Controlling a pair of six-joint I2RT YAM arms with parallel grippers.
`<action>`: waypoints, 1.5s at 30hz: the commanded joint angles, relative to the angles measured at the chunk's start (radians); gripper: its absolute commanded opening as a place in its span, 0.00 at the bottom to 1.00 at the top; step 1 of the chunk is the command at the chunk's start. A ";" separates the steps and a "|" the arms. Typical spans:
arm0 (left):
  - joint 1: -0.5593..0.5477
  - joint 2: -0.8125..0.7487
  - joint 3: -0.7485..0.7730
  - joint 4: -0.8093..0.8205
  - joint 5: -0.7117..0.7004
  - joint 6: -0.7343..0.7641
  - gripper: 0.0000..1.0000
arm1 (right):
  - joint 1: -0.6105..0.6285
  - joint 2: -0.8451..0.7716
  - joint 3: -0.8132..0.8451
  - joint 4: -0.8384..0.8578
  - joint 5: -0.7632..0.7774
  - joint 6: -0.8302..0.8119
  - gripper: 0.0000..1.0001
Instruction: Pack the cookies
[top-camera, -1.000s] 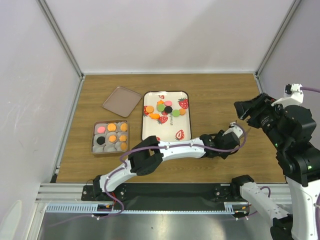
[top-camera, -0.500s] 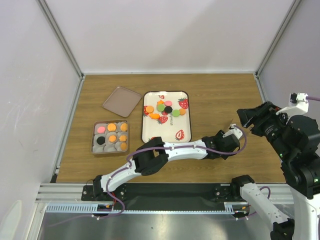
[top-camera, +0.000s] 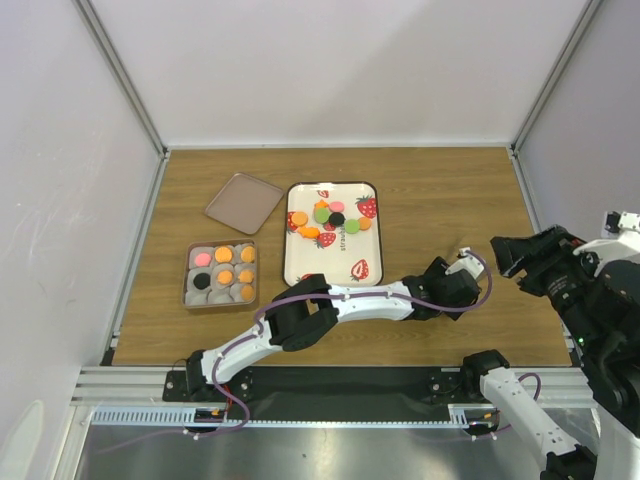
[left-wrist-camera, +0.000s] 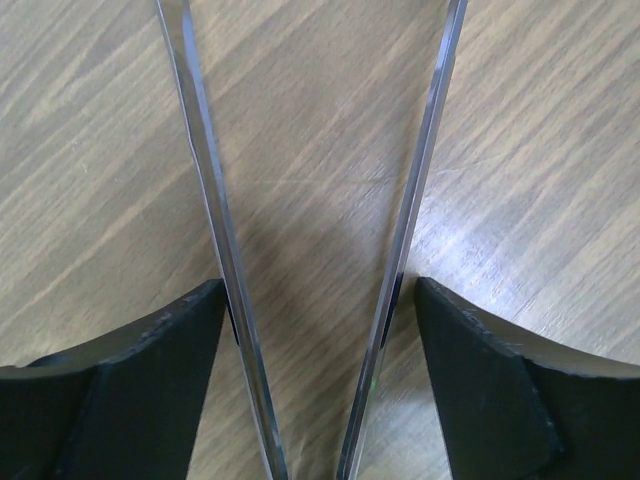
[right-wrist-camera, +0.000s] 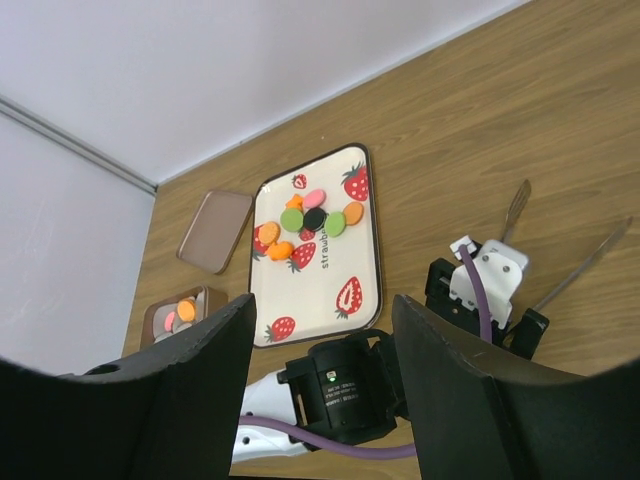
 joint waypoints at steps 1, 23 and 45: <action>-0.002 -0.038 -0.030 0.043 -0.017 0.008 0.84 | -0.001 -0.003 0.059 -0.041 0.033 -0.007 0.63; 0.096 -0.487 -0.271 0.034 -0.045 -0.038 0.91 | 0.005 0.097 0.121 0.056 -0.031 -0.026 0.65; 0.814 -1.006 -0.712 -0.233 0.030 -0.326 0.62 | 0.001 0.460 -0.246 0.711 -0.264 0.027 0.62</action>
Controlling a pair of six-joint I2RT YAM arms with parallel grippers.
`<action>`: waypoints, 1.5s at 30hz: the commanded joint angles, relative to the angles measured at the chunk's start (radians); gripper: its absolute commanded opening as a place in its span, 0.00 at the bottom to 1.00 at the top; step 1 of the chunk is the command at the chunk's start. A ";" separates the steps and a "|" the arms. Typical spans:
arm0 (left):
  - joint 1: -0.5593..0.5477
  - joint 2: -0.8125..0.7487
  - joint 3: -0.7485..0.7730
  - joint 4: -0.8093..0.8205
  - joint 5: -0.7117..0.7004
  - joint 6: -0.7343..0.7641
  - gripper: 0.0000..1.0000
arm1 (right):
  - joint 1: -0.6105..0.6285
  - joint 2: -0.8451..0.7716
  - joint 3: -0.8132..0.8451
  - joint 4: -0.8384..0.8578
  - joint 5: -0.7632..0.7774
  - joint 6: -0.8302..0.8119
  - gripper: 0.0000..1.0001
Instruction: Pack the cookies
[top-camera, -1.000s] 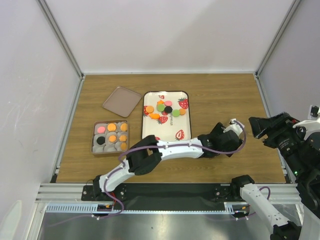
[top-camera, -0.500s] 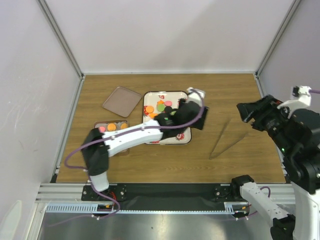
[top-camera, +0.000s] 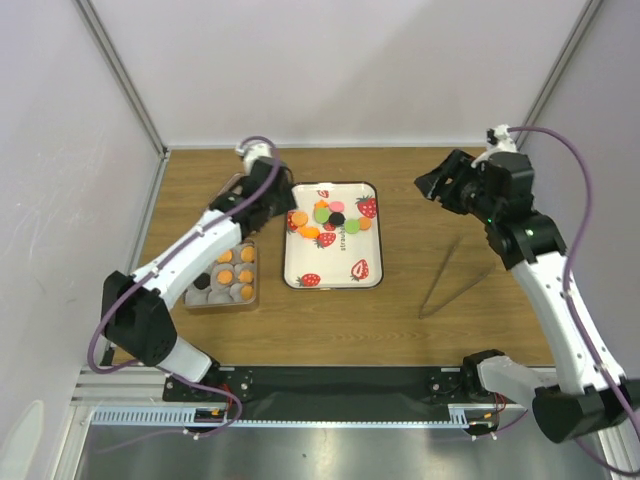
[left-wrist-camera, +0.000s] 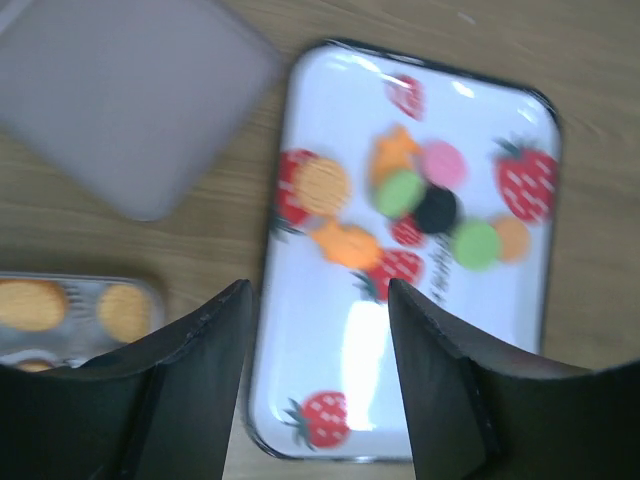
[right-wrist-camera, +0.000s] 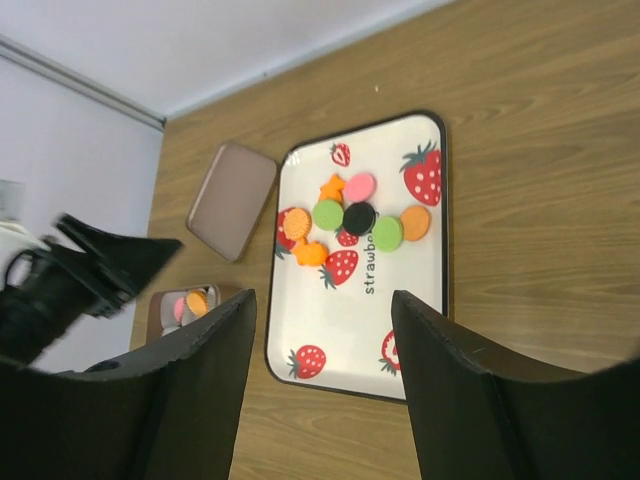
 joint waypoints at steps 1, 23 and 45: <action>0.136 -0.018 0.037 -0.060 0.011 -0.063 0.63 | 0.000 0.043 -0.030 0.168 -0.055 0.008 0.62; 0.606 0.485 0.358 -0.204 0.086 -0.248 0.53 | -0.049 0.213 -0.144 0.270 -0.219 -0.095 0.59; 0.657 0.593 0.341 -0.163 0.126 -0.328 0.50 | -0.052 0.209 -0.142 0.265 -0.222 -0.104 0.59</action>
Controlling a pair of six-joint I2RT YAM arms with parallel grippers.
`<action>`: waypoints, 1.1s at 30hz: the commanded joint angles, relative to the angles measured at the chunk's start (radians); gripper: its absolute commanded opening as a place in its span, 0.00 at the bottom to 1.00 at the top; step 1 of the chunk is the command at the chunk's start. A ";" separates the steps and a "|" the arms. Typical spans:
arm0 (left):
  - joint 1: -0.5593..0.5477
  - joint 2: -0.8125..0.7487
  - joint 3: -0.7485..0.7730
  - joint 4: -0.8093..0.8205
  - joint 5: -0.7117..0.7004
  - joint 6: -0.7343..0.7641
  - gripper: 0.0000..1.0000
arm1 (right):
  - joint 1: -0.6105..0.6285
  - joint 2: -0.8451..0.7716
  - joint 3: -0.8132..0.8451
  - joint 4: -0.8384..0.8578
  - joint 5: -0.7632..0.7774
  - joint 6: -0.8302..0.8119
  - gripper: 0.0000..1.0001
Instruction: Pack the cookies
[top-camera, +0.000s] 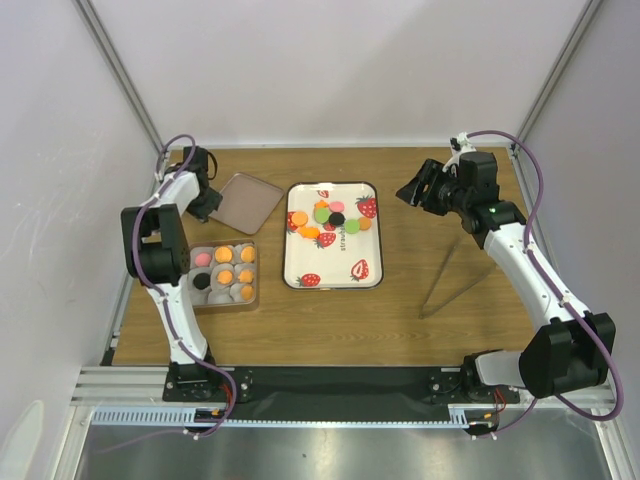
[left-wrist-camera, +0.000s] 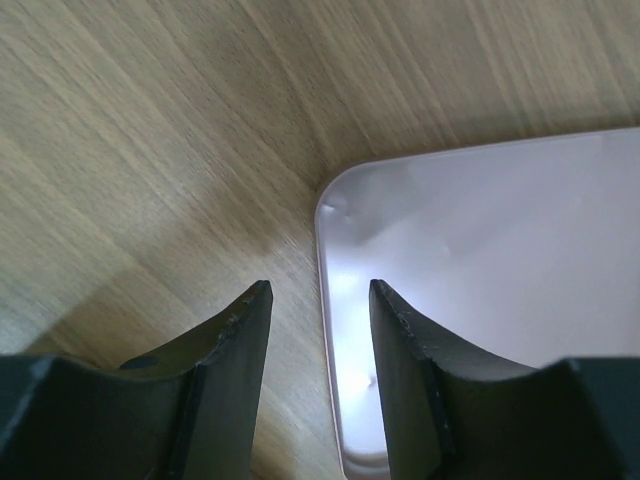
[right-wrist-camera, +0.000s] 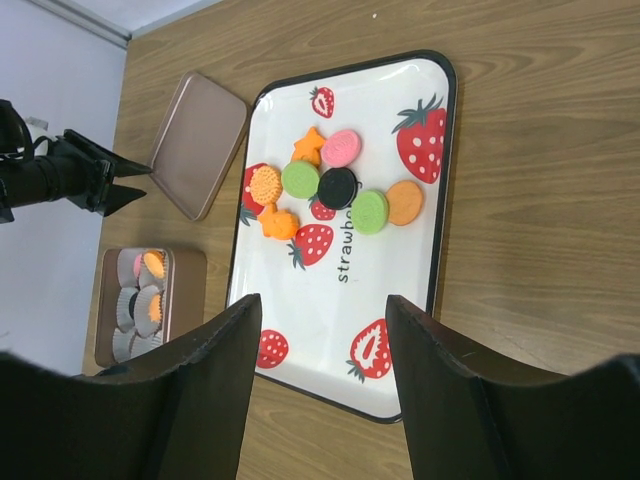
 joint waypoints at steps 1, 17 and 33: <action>0.017 0.017 0.032 0.025 0.010 -0.022 0.49 | -0.004 -0.032 0.005 0.034 -0.019 -0.021 0.59; 0.020 0.085 0.053 0.025 -0.017 -0.033 0.32 | -0.008 -0.018 0.004 0.040 -0.030 -0.018 0.58; 0.043 0.040 0.056 0.094 0.052 -0.013 0.00 | -0.011 -0.015 0.004 0.041 -0.039 -0.014 0.58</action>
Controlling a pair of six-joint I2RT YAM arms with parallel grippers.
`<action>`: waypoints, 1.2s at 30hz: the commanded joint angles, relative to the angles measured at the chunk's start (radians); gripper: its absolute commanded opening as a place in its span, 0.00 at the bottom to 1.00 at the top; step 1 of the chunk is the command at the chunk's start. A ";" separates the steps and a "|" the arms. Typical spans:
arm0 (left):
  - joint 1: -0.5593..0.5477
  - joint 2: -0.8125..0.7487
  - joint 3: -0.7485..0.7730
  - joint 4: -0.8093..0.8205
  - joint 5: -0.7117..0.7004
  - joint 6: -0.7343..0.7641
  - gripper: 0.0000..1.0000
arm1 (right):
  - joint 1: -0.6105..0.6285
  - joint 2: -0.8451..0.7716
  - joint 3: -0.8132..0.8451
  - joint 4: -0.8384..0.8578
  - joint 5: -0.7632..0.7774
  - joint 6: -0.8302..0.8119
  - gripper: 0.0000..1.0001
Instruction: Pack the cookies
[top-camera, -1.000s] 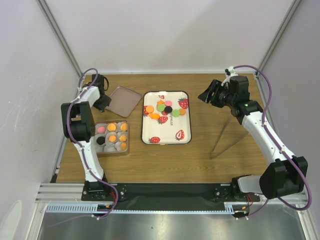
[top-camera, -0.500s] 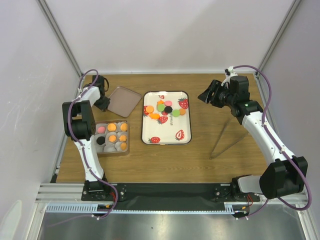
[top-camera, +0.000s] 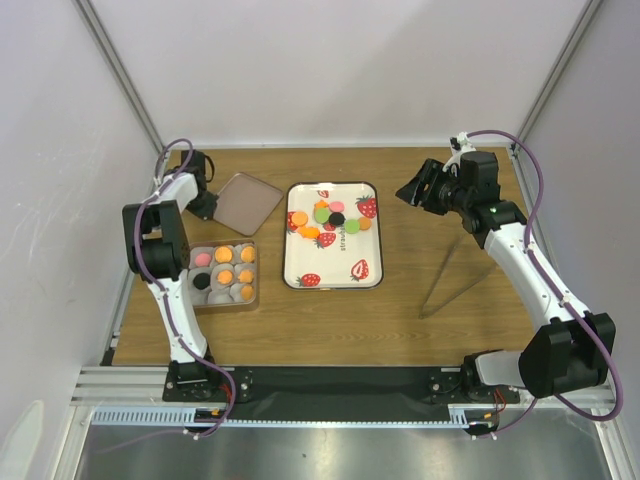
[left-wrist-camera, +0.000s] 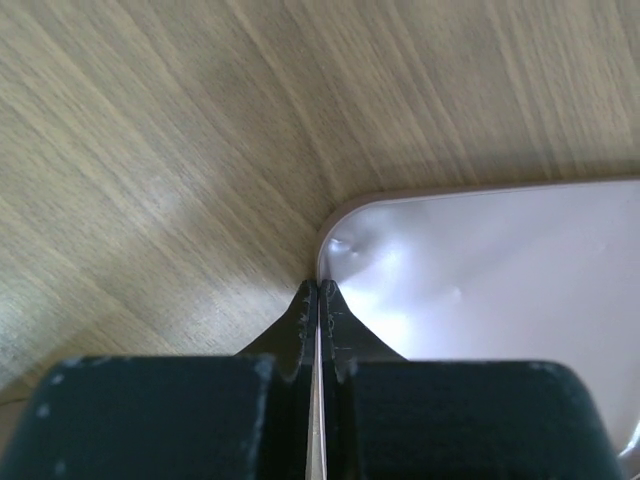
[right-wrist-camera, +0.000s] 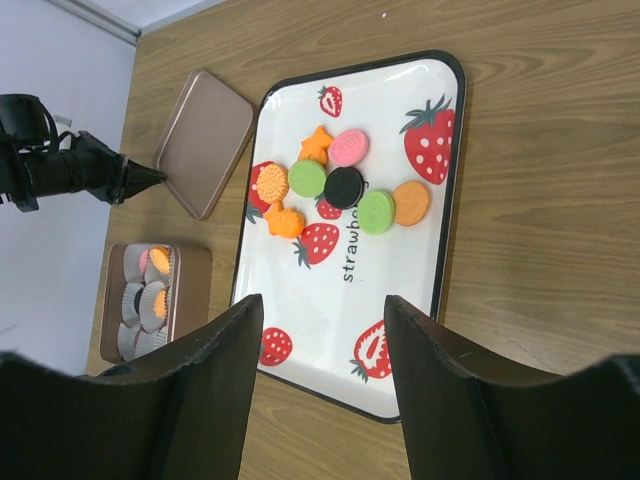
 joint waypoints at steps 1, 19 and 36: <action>0.020 -0.034 0.032 0.077 0.036 0.003 0.00 | -0.005 -0.014 0.004 0.036 -0.016 -0.004 0.58; 0.029 -0.156 0.062 0.135 0.137 0.041 0.00 | -0.005 0.014 0.014 0.050 -0.073 0.007 0.57; -0.220 -0.545 -0.329 0.227 0.260 0.108 0.00 | 0.054 0.043 0.027 0.099 -0.120 -0.013 0.81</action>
